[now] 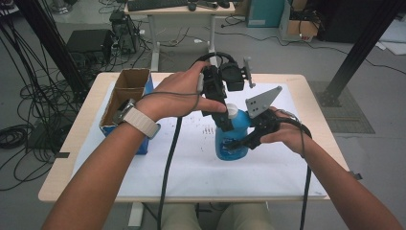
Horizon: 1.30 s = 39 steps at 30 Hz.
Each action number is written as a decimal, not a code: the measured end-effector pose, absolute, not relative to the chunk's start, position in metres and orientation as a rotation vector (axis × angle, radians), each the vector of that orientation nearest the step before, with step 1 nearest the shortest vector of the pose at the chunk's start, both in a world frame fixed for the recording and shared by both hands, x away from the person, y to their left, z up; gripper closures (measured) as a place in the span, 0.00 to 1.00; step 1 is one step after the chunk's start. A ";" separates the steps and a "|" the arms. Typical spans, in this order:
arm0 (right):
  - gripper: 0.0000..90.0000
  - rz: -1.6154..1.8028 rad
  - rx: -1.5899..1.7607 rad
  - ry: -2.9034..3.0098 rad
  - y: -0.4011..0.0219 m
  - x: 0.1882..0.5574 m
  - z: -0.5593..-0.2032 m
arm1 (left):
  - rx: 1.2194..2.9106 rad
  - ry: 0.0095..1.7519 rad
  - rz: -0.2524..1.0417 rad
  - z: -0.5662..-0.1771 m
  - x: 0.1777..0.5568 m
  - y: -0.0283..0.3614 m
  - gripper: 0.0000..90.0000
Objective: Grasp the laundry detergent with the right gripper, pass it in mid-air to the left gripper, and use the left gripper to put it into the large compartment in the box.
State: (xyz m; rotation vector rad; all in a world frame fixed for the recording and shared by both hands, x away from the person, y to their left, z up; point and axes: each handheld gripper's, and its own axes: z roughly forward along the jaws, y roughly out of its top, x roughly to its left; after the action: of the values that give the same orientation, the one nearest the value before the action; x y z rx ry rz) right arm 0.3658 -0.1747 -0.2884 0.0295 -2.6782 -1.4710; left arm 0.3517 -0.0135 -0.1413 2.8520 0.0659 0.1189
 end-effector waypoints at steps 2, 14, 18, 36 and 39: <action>0.48 -1.470 0.029 -2.680 -0.175 0.366 -0.289 | 2.852 0.063 0.117 -0.141 0.352 -0.013 0.07; 0.48 -1.482 0.053 -2.685 -0.174 0.368 -0.289 | 2.853 0.069 0.118 -0.141 0.352 -0.012 0.07; 0.48 -1.482 0.051 -2.685 -0.175 0.368 -0.289 | 2.853 0.068 0.118 -0.141 0.351 -0.013 0.07; 0.48 -1.461 0.023 -2.682 -0.175 0.366 -0.289 | 2.853 0.062 0.118 -0.141 0.351 -0.014 0.07; 0.48 -1.473 0.045 -2.685 -0.175 0.367 -0.290 | 2.852 0.062 0.117 -0.141 0.351 -0.014 0.07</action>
State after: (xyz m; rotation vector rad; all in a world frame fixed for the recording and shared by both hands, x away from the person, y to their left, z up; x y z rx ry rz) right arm 0.3672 -0.1755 -0.2897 0.0447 -2.6849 -1.4733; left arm 0.3508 -0.0142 -0.1407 2.8525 0.0621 0.1174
